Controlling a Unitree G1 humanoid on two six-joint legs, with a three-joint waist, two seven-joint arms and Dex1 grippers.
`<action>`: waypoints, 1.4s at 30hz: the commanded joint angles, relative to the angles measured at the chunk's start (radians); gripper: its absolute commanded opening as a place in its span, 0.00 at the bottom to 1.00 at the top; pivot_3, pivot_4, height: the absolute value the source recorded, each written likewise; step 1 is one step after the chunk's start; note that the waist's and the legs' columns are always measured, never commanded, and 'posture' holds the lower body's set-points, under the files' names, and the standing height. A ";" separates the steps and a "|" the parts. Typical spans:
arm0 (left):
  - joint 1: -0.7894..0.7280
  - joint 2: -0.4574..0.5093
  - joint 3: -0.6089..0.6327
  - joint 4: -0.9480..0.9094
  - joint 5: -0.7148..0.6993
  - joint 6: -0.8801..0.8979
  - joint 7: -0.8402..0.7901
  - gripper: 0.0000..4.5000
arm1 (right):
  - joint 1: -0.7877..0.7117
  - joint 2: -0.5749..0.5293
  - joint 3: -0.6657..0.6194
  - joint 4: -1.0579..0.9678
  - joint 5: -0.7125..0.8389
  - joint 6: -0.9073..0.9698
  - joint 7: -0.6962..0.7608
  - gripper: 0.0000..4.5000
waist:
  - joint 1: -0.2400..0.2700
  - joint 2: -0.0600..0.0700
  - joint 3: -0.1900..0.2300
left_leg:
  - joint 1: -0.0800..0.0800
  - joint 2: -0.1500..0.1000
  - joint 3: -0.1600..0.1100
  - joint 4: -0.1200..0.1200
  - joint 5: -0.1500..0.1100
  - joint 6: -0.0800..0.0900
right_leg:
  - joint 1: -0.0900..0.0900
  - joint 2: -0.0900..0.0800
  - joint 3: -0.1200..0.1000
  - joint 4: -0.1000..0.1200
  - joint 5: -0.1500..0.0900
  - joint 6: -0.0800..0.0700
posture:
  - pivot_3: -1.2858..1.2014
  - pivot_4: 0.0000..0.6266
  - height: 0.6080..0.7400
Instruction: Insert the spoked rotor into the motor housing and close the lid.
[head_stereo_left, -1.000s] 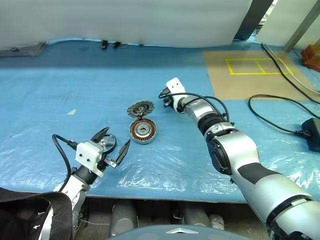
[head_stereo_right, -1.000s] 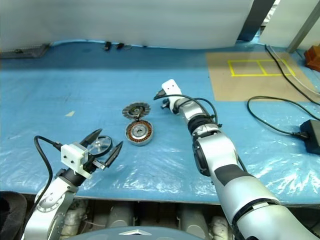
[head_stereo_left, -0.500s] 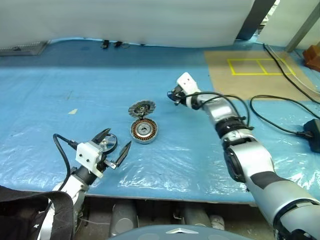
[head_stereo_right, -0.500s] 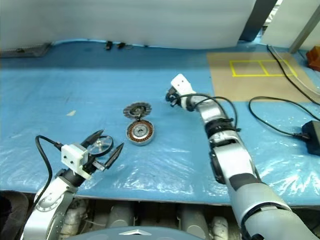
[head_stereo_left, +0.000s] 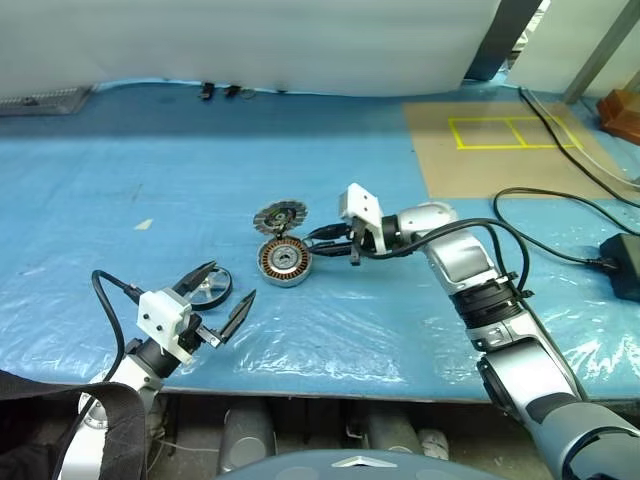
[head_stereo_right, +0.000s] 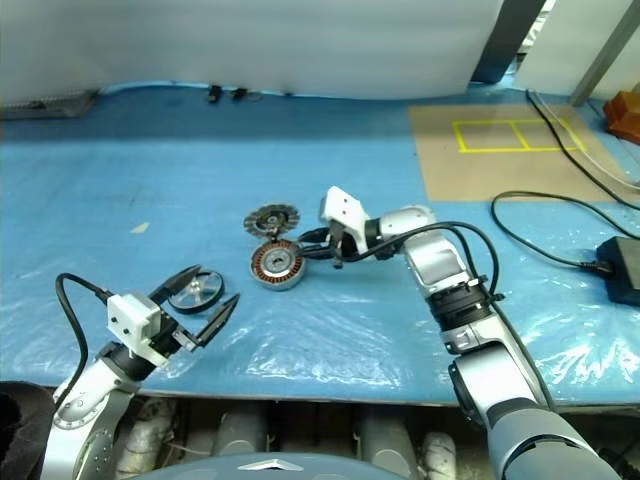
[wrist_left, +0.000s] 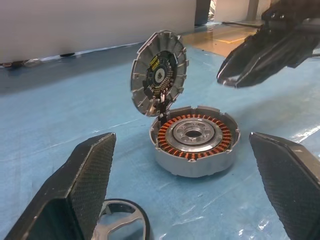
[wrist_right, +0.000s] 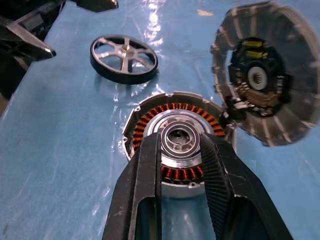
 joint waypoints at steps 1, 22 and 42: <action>-0.014 -0.001 -0.013 -0.007 0.020 -0.003 0.011 1.00 | -0.047 0.026 0.047 0.027 -0.035 -0.028 -0.011 0.22 | 0.000 -0.001 0.000 | 0.000 0.000 0.000 0.000 0.000 0.000 | 0.000 0.000 0.000 0.000 0.003 -0.004 | 0.52 0.24 1.00; -0.025 -0.040 -0.054 0.011 0.048 -0.037 0.034 1.00 | -0.177 0.138 0.093 0.261 -0.115 -0.067 -0.068 0.22 | -0.002 -0.001 0.000 | -0.001 0.001 0.000 -0.001 0.000 0.000 | 0.000 0.000 0.000 -0.001 0.003 -0.005 | 0.52 0.24 1.00; -0.018 -0.027 -0.045 -0.010 0.047 -0.030 0.049 1.00 | -0.154 0.138 0.144 0.340 -0.194 -0.153 -0.064 0.22 | -0.002 -0.001 0.000 | 0.000 0.000 0.000 0.000 0.000 0.000 | 0.001 0.000 0.000 0.000 0.003 -0.005 | 0.52 0.24 1.00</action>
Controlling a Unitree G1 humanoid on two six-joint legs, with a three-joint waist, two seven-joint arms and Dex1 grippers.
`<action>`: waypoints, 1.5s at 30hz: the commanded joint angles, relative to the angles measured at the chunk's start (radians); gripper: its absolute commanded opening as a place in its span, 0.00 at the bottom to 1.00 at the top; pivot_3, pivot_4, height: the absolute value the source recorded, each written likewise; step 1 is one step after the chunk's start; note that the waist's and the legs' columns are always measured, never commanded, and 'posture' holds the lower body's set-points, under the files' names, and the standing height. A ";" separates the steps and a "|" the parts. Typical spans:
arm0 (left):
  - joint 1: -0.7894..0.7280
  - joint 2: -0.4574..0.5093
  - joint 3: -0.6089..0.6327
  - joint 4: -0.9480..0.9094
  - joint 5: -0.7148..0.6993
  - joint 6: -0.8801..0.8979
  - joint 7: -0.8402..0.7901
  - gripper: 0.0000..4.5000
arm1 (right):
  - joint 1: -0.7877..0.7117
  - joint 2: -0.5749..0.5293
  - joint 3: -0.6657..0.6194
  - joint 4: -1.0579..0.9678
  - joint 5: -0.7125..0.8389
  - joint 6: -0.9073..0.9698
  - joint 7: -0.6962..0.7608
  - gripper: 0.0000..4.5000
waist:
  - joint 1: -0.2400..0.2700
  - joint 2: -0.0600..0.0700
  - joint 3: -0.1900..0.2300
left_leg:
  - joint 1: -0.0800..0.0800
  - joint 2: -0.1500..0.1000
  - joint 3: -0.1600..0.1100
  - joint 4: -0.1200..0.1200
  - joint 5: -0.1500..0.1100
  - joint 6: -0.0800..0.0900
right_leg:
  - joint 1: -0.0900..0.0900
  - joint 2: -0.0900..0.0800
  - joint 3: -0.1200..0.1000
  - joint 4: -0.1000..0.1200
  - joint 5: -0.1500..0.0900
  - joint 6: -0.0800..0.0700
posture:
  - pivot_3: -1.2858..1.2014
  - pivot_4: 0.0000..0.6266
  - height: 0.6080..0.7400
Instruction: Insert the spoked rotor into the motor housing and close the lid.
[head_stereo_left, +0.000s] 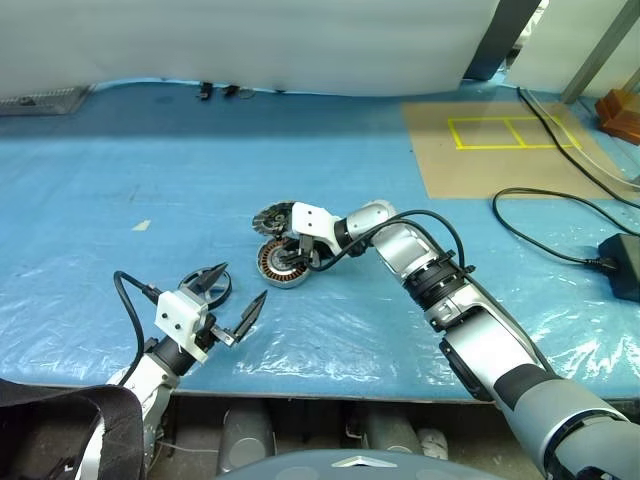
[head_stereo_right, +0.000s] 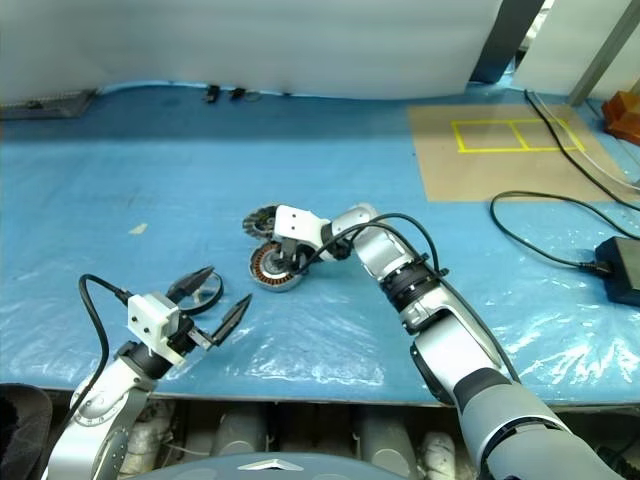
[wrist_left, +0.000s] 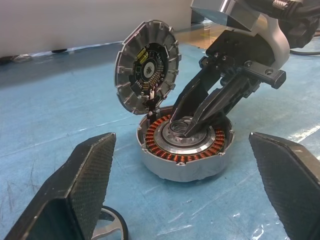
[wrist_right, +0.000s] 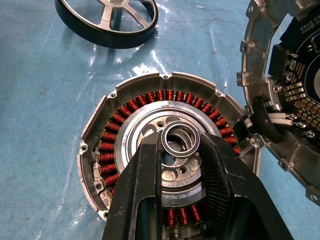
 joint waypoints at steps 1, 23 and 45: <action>-0.002 0.006 0.015 -0.036 0.001 -0.012 0.007 1.00 | -0.001 -0.005 0.021 0.023 -0.026 -0.005 0.011 0.22 | 0.000 0.000 0.000 | 0.000 0.000 0.000 0.000 0.000 0.000 | 0.000 0.000 0.000 0.000 0.000 0.000 | 0.52 0.24 1.00; -0.002 0.013 0.024 -0.037 -0.001 -0.010 0.009 1.00 | -0.008 -0.003 0.019 0.009 -0.016 0.017 0.057 0.22 | 0.000 0.000 0.000 | 0.001 0.000 0.000 0.000 0.000 0.000 | 0.001 0.000 0.000 0.000 0.000 0.000 | 0.52 0.24 1.00; -0.017 0.010 0.015 -0.028 0.002 -0.010 0.009 1.00 | -0.065 0.014 -0.016 0.078 0.000 0.027 0.044 0.22 | 0.000 0.000 0.000 | 0.006 0.000 0.000 0.000 0.000 0.000 | 0.004 0.000 0.000 0.002 0.000 0.000 | 0.52 0.24 1.00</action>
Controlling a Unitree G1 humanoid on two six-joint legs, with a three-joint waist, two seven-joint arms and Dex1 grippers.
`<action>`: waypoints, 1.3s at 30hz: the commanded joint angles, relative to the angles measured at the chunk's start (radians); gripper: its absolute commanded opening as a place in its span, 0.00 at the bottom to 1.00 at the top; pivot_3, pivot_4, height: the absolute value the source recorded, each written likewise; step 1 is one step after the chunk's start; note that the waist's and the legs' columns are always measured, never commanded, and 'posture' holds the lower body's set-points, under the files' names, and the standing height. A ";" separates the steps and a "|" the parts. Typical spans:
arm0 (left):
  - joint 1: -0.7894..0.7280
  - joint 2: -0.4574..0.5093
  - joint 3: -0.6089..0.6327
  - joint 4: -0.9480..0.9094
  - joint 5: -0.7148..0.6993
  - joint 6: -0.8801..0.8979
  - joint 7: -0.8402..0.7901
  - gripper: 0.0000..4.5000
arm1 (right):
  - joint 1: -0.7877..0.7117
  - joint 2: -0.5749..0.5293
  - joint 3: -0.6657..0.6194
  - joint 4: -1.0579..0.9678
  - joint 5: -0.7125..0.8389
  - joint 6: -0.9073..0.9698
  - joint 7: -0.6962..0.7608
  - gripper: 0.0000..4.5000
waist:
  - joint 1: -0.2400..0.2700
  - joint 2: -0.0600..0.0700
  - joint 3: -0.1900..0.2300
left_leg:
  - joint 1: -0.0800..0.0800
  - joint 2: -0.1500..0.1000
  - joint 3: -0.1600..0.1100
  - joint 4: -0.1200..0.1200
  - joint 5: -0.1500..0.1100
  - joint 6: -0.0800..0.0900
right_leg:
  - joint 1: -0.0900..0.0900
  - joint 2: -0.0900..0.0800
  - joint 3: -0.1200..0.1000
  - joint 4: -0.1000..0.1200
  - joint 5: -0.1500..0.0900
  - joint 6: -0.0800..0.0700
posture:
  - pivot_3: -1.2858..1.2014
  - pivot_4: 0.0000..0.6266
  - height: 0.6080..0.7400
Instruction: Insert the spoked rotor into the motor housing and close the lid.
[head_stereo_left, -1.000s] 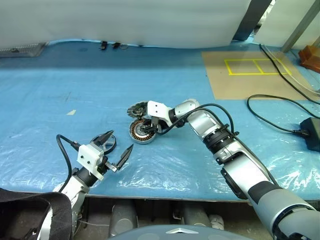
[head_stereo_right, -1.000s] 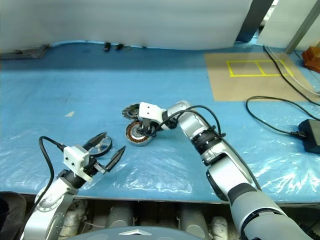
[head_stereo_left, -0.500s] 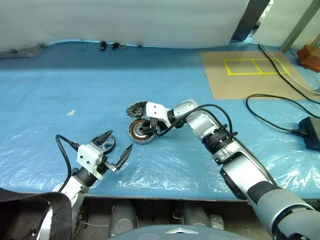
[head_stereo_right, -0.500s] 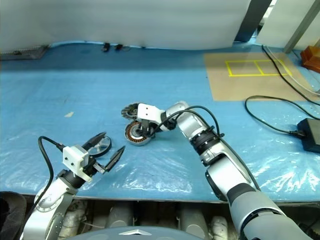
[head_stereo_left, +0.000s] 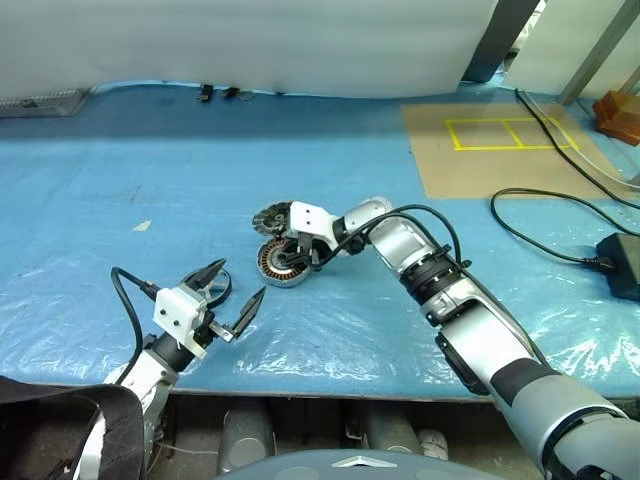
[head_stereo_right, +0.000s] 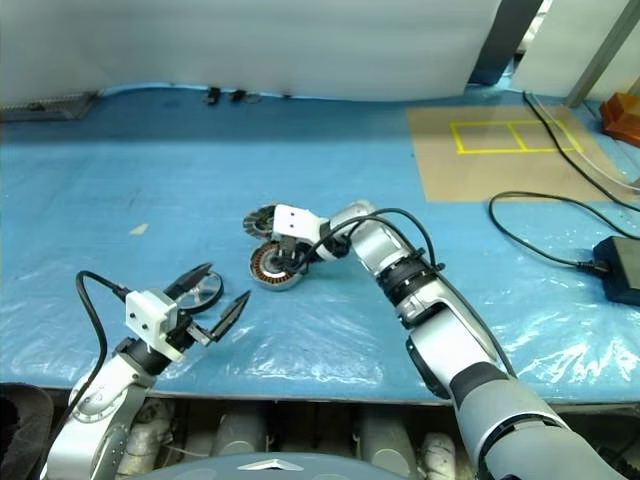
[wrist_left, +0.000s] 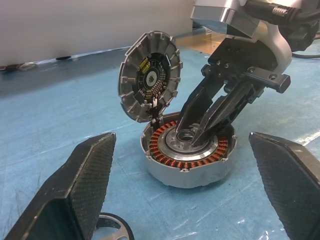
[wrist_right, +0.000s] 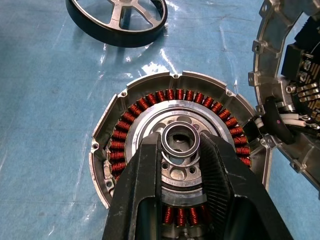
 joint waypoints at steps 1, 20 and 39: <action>-0.002 0.004 0.008 -0.027 0.002 -0.010 0.003 1.00 | -0.024 -0.003 -0.019 0.008 0.005 0.025 0.008 0.22 | 0.000 0.000 0.000 | 0.000 0.000 0.000 0.000 0.000 0.000 | 0.000 0.000 0.000 0.000 0.000 0.000 | 0.52 0.24 1.00; -0.016 0.010 0.011 -0.019 -0.001 -0.004 -0.002 1.00 | -0.020 -0.006 -0.041 -0.030 0.036 0.076 0.043 0.22 | 0.001 0.000 0.000 | -0.001 0.000 0.000 0.000 0.000 0.000 | 0.000 0.000 0.000 -0.001 0.000 0.000 | 0.52 0.24 1.00; -0.011 0.011 0.015 -0.023 -0.003 0.001 0.000 1.00 | -0.011 0.010 -0.036 -0.041 0.029 0.073 0.025 0.22 | 0.001 0.000 0.000 | -0.001 0.000 0.000 0.000 0.000 0.000 | -0.001 0.000 0.000 -0.001 0.000 0.000 | 0.52 0.24 1.00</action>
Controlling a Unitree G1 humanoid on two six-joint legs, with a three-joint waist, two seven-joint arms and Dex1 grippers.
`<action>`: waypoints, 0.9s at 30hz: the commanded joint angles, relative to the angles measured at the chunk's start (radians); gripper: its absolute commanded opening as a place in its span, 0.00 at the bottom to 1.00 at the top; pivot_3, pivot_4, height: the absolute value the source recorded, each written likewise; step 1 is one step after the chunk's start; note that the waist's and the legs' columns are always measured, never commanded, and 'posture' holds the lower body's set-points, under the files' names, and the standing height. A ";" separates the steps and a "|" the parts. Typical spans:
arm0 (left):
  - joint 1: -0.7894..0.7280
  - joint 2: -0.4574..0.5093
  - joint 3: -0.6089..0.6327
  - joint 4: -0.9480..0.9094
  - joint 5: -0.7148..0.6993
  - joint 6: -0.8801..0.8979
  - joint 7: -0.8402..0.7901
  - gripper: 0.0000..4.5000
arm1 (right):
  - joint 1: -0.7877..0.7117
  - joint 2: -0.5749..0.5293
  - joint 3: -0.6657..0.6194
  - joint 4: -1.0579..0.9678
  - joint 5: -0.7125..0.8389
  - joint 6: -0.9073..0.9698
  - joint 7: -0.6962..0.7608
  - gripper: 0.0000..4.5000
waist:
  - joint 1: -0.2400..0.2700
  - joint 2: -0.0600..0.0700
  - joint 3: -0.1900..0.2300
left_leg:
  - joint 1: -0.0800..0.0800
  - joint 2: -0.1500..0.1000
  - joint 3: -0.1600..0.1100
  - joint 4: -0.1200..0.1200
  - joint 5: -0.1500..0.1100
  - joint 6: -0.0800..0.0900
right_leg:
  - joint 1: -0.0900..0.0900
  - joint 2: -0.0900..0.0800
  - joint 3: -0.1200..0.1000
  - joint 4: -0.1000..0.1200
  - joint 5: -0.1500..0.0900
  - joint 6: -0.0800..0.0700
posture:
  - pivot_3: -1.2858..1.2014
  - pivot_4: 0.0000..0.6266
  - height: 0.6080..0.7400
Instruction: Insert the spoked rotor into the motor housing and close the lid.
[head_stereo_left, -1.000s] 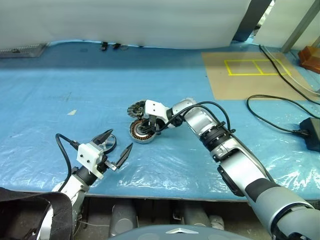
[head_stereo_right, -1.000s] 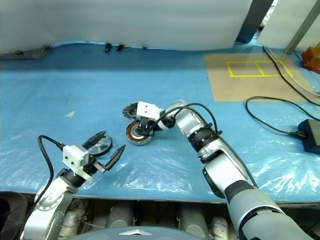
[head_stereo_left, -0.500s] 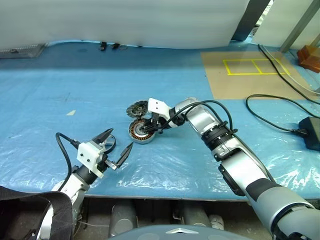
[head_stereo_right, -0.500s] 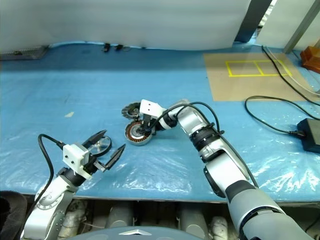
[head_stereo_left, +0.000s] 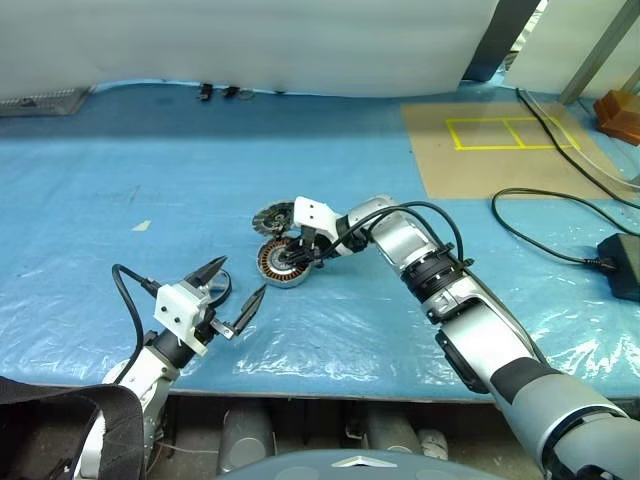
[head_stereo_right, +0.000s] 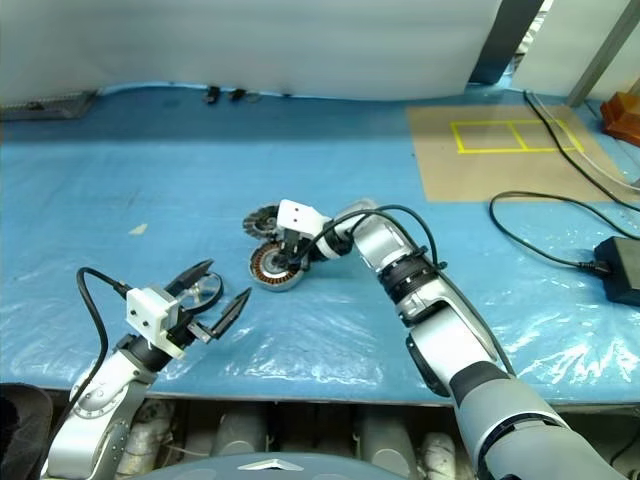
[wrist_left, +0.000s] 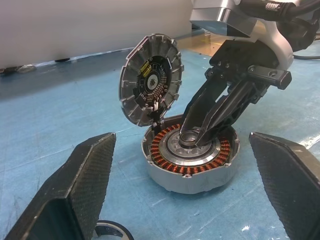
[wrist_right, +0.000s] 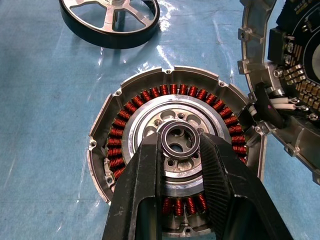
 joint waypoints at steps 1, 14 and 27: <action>0.005 0.008 0.015 -0.023 -0.002 -0.006 0.001 1.00 | -0.008 0.008 -0.002 -0.026 0.004 -0.010 -0.001 0.22 | 0.000 0.000 0.000 | 0.000 0.000 0.000 0.000 0.000 0.000 | 0.000 0.000 0.000 0.000 0.000 0.000 | 0.52 0.24 1.00; 0.004 0.008 0.012 -0.018 0.002 -0.006 0.002 1.00 | -0.004 0.008 -0.001 -0.017 0.002 -0.008 0.001 0.27 | 0.000 0.000 0.000 | 0.000 0.000 0.000 0.000 0.000 0.000 | 0.000 0.000 0.000 0.000 0.000 0.000 | 0.52 0.24 1.00; 0.001 0.009 0.008 -0.010 0.001 -0.002 -0.001 1.00 | 0.018 0.002 -0.081 -0.131 0.097 0.089 0.002 0.54 | 0.001 0.000 0.000 | 0.000 0.000 0.000 0.000 0.000 0.000 | 0.000 0.000 0.000 0.000 0.000 0.000 | 0.52 0.24 1.00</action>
